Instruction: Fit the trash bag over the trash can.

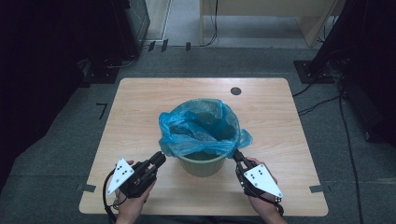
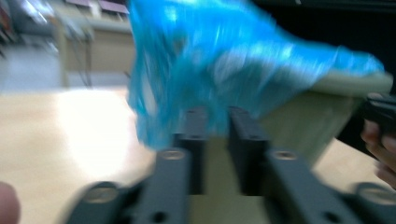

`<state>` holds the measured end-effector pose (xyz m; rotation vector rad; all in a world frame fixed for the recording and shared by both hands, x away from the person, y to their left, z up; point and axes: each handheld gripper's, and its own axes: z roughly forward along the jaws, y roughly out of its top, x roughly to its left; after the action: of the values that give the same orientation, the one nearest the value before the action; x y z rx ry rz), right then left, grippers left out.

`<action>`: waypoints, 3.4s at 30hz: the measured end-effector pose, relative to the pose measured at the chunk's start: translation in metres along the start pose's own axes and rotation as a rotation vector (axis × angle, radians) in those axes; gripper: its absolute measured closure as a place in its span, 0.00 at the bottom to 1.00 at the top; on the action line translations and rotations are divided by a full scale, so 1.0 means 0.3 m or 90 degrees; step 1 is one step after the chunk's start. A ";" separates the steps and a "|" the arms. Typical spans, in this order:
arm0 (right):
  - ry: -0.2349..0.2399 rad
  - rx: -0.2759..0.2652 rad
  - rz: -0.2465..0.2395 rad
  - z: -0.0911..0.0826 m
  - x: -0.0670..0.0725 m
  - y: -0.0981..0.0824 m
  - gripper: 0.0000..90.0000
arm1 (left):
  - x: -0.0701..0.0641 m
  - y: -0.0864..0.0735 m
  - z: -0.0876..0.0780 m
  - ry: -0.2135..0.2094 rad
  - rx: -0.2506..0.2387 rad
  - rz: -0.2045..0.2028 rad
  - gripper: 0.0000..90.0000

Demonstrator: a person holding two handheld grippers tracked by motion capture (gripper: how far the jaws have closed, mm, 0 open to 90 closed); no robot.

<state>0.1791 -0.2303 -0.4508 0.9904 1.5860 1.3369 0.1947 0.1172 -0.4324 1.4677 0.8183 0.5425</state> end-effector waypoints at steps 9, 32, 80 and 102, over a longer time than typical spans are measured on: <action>0.004 -0.017 0.007 -0.008 -0.011 0.022 1.00 | 0.014 0.025 0.046 -0.039 -0.002 0.029 0.27; 0.050 0.004 0.010 -0.007 0.017 -0.002 1.00 | 0.050 -0.065 0.104 -0.118 0.113 0.014 1.00; 0.123 0.192 0.003 0.077 -0.140 -0.140 0.41 | 0.278 -0.163 0.079 0.156 0.178 -0.186 0.42; 0.201 0.120 0.012 -0.007 -0.272 -0.110 0.31 | 0.177 -0.049 0.132 0.107 0.038 -0.158 0.41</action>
<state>0.2041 -0.3109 -0.4752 0.9401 1.9740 1.4305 0.2558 0.1312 -0.4580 1.3623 1.1399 0.4598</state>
